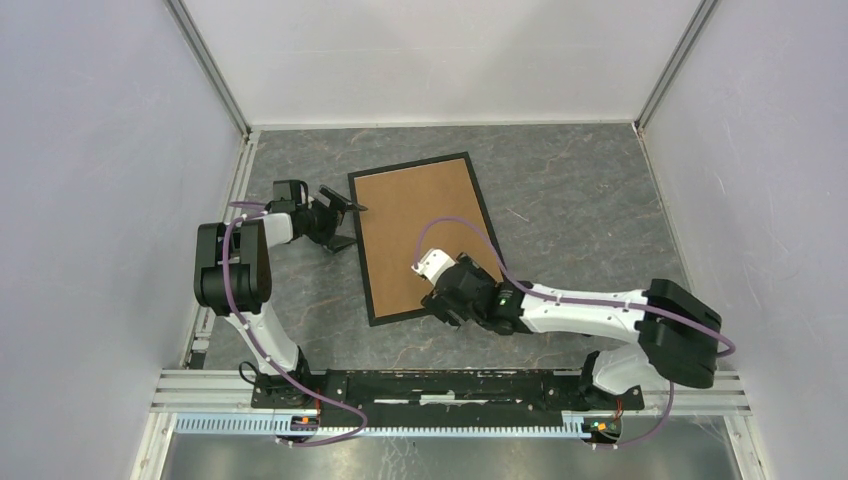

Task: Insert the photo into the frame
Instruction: Adjust the photo frame item on the photo frame.

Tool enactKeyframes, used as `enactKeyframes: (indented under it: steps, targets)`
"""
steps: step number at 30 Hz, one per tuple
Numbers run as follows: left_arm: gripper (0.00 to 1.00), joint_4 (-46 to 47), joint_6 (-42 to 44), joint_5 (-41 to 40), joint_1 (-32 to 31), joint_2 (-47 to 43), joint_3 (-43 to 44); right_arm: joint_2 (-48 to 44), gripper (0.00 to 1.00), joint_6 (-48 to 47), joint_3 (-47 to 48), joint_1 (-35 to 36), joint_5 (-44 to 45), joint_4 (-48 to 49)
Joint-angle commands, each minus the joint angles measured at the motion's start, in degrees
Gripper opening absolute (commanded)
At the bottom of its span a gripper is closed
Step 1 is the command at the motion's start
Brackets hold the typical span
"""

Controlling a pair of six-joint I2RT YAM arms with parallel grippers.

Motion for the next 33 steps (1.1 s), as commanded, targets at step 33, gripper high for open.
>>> enactKeyframes:
  steps: [33]
  targets:
    - [1.00,-3.05,-0.74,0.96,0.05,-0.52,-1.63,16.10,0.84,-0.94,9.45,4.04,13.67,1.19]
